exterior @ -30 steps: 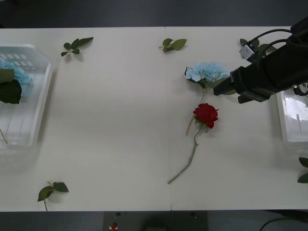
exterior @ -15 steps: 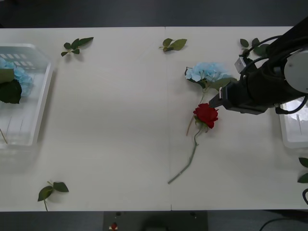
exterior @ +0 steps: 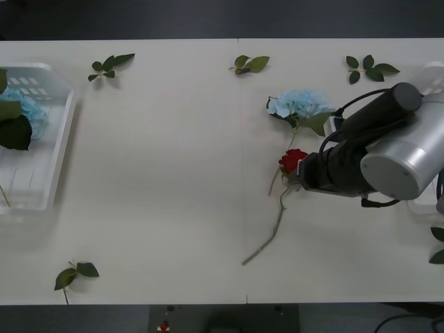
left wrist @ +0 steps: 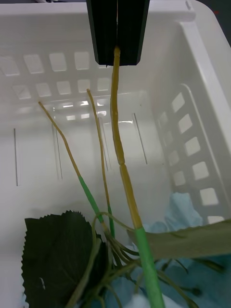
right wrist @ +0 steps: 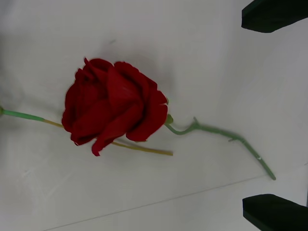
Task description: Put the red flowers into the right box and the blue flowers into the left box
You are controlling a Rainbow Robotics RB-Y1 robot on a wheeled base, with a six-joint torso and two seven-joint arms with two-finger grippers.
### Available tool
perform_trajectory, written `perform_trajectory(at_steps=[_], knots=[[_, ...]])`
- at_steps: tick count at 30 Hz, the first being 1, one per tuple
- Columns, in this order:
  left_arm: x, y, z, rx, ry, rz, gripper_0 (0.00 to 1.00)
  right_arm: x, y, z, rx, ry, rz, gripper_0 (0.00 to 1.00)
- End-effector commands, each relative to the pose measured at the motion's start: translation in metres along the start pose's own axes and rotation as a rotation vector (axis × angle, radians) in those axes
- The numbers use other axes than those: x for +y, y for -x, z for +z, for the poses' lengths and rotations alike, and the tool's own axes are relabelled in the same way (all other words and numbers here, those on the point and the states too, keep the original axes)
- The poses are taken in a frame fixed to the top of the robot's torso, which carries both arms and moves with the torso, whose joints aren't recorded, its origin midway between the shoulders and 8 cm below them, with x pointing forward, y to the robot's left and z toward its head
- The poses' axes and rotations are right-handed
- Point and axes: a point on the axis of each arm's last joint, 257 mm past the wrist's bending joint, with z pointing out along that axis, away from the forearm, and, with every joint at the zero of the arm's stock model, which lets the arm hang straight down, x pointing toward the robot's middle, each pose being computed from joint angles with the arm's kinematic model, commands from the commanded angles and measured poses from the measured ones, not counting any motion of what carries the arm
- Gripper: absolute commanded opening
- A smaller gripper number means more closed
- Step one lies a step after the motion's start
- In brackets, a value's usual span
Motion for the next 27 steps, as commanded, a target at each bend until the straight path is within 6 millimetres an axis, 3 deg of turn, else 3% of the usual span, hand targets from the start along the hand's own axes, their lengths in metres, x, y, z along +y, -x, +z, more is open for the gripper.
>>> perform_trajectory(at_steps=[1, 4, 5, 8, 9, 10, 18, 27], knots=[[0.002, 0.007, -0.005, -0.006, 0.022, -0.025, 0.0, 0.018, 0.003, 0.003, -0.04, 0.032, 0.086, 0.96], [0.003, 0.005, -0.004, -0.001, 0.024, -0.022, 0.01, 0.022, 0.0, 0.011, -0.046, 0.042, 0.11, 0.96], [0.003, 0.005, -0.004, -0.001, 0.024, -0.022, 0.1, 0.024, -0.001, 0.016, -0.049, 0.047, 0.107, 0.96], [0.002, 0.007, -0.004, -0.007, 0.022, -0.018, 0.86, 0.029, 0.002, 0.027, -0.067, 0.067, 0.111, 0.96], [0.001, 0.008, -0.004, -0.01, 0.019, -0.017, 0.97, 0.029, 0.003, 0.029, -0.071, 0.067, 0.111, 0.96], [0.0, 0.009, -0.004, -0.014, 0.02, -0.012, 1.0, 0.029, 0.004, 0.033, -0.076, 0.071, 0.111, 0.96], [-0.012, 0.025, -0.017, -0.048, -0.017, 0.022, 1.0, 0.02, 0.007, 0.046, -0.09, 0.056, 0.1, 0.96], [-0.03, 0.038, -0.069, -0.089, -0.153, 0.096, 1.0, 0.006, 0.004, 0.06, -0.097, 0.021, 0.071, 0.96]])
